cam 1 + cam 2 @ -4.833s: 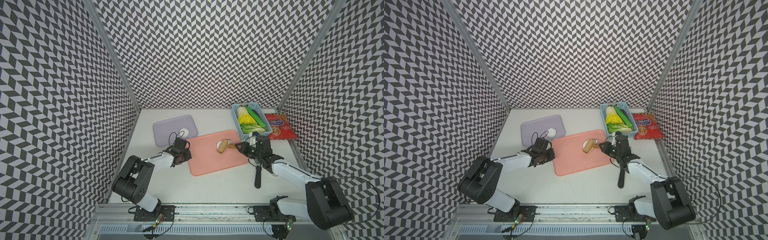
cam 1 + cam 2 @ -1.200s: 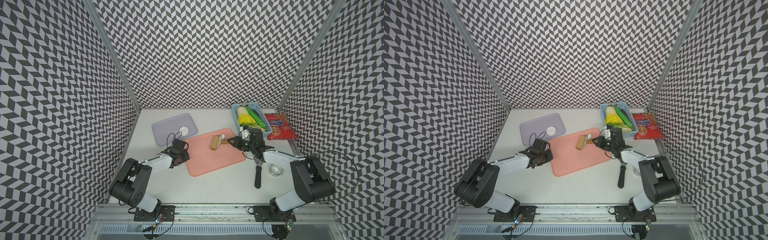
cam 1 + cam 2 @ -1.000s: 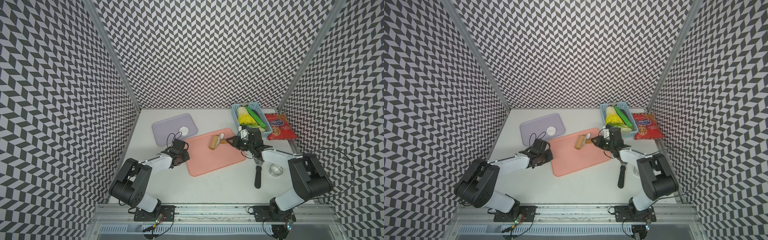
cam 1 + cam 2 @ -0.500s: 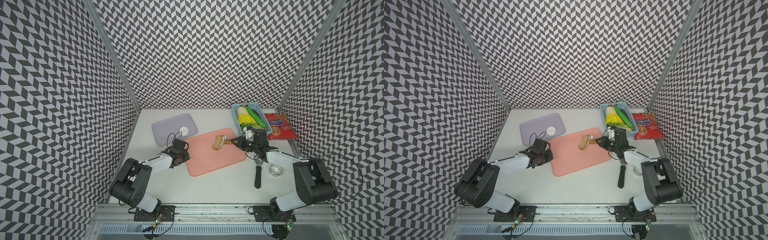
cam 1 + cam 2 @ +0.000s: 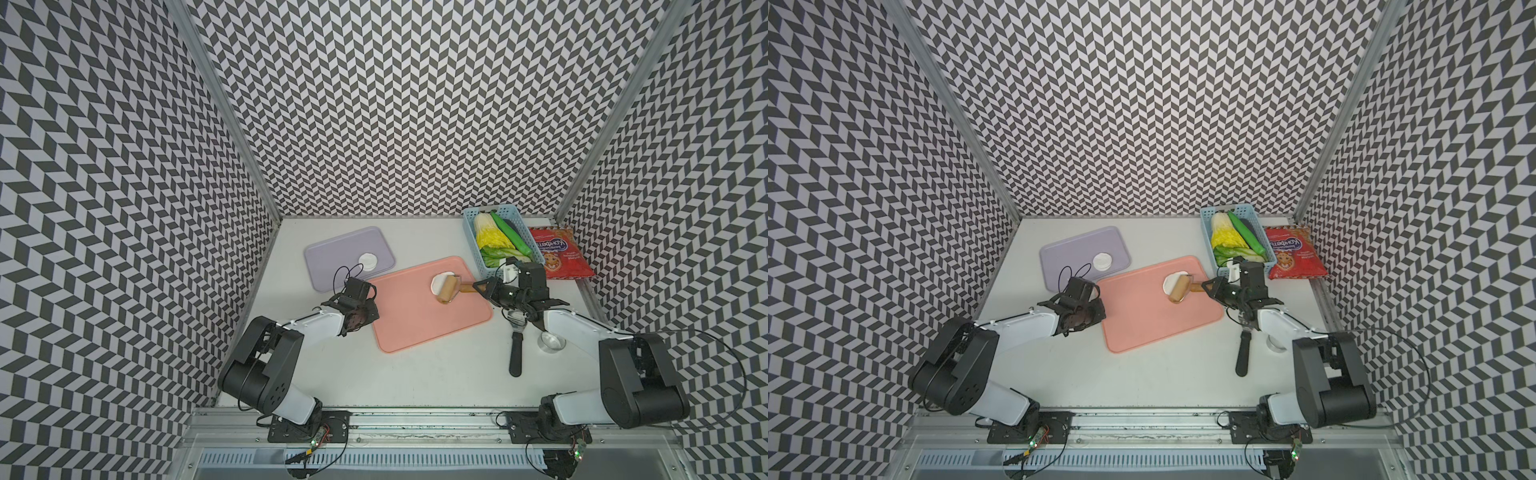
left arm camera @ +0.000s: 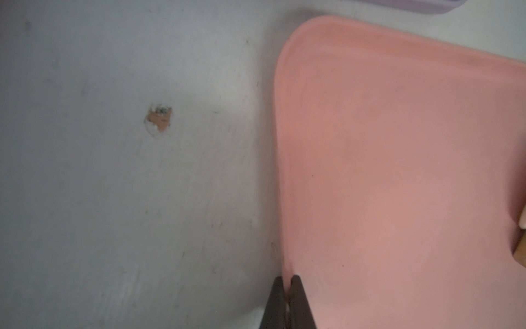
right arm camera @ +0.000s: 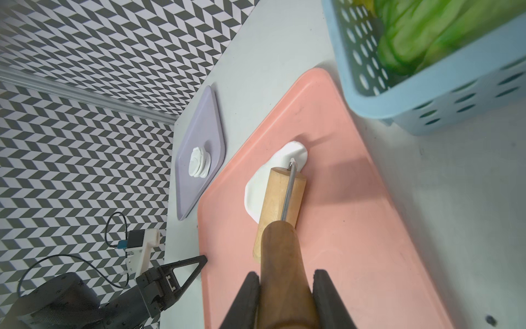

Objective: Roll out the dumpling wrappers from the dough
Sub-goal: Flatten out the dough on the work surface.

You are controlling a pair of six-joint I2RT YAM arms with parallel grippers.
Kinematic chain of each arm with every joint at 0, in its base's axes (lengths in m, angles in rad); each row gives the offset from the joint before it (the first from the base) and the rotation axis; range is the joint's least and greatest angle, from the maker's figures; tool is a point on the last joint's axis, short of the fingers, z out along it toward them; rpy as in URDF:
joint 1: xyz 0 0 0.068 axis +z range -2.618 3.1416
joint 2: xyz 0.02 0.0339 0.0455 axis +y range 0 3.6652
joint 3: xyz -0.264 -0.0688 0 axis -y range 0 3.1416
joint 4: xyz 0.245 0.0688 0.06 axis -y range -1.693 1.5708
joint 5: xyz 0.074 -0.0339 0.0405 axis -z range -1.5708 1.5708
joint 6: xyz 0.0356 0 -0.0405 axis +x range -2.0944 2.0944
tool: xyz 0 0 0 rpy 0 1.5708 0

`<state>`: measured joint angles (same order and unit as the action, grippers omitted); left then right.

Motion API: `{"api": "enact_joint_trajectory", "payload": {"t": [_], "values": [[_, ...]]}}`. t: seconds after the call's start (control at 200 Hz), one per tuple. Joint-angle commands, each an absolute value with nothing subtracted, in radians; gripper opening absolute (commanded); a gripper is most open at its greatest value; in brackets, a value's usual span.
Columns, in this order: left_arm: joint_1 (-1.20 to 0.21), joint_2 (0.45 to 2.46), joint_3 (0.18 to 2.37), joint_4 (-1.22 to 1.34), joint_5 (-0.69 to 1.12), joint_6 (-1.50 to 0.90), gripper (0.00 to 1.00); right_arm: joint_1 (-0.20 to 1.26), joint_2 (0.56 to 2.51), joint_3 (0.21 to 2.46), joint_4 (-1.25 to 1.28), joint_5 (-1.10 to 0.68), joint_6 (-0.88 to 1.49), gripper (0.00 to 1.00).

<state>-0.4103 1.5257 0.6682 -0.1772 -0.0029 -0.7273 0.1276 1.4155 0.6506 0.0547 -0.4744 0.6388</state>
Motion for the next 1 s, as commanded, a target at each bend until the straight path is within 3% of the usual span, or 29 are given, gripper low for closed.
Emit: {"api": "enact_joint_trajectory", "payload": {"t": [0.0,0.546,0.996], "values": [[-0.397,1.583,0.608,-0.391,-0.026,-0.677,0.00,0.095,1.444,0.602,-0.157,-0.167,0.584,0.00],[-0.454,1.545,0.599,-0.437,-0.033,-0.686,0.00,0.277,1.253,0.879,-0.120,-0.333,0.641,0.00],[-0.500,1.529,0.608,-0.476,-0.052,-0.706,0.00,0.280,1.439,0.767,-0.007,-0.222,0.699,0.00]]}}
